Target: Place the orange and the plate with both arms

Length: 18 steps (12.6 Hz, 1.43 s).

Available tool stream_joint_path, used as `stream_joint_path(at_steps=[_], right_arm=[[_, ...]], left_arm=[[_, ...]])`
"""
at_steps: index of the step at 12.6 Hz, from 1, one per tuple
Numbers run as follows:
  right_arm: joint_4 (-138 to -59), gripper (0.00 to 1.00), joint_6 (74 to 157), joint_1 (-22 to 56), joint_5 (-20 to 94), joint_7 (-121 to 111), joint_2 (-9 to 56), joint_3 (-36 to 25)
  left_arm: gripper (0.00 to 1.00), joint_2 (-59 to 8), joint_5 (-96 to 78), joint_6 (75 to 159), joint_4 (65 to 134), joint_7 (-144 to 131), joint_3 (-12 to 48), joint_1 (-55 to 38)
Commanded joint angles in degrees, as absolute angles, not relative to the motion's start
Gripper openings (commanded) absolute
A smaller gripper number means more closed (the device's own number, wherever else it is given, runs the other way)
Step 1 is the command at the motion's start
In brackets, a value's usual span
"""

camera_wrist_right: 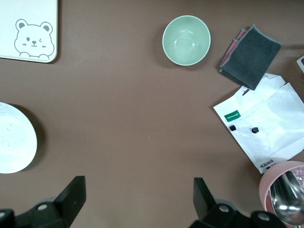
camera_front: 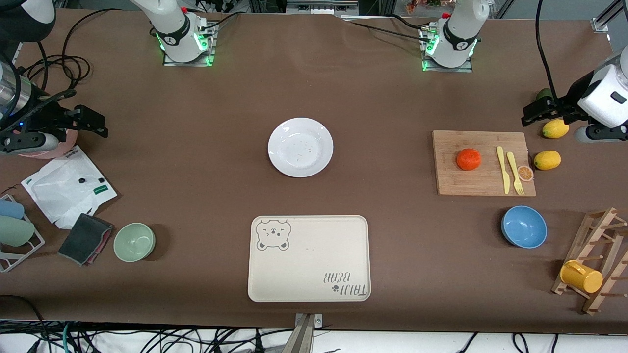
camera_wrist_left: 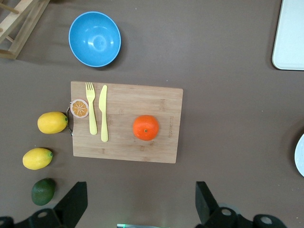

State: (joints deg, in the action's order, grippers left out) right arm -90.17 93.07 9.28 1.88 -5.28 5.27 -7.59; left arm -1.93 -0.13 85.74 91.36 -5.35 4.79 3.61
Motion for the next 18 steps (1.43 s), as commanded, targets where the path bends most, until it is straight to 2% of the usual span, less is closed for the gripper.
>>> stream_joint_path(at_steps=[1,18], right_arm=[[-90.6,1.00,94.0,9.4,2.4,-4.7,5.1,-7.6],[-90.9,1.00,92.6,9.4,2.1,-4.8,4.5,-7.7]], left_arm=[[1.00,-1.7,-1.1,85.3,90.9,-4.8,4.7,3.4],[1.00,-1.6,-1.1,85.3,90.9,-4.9,4.7,3.4]])
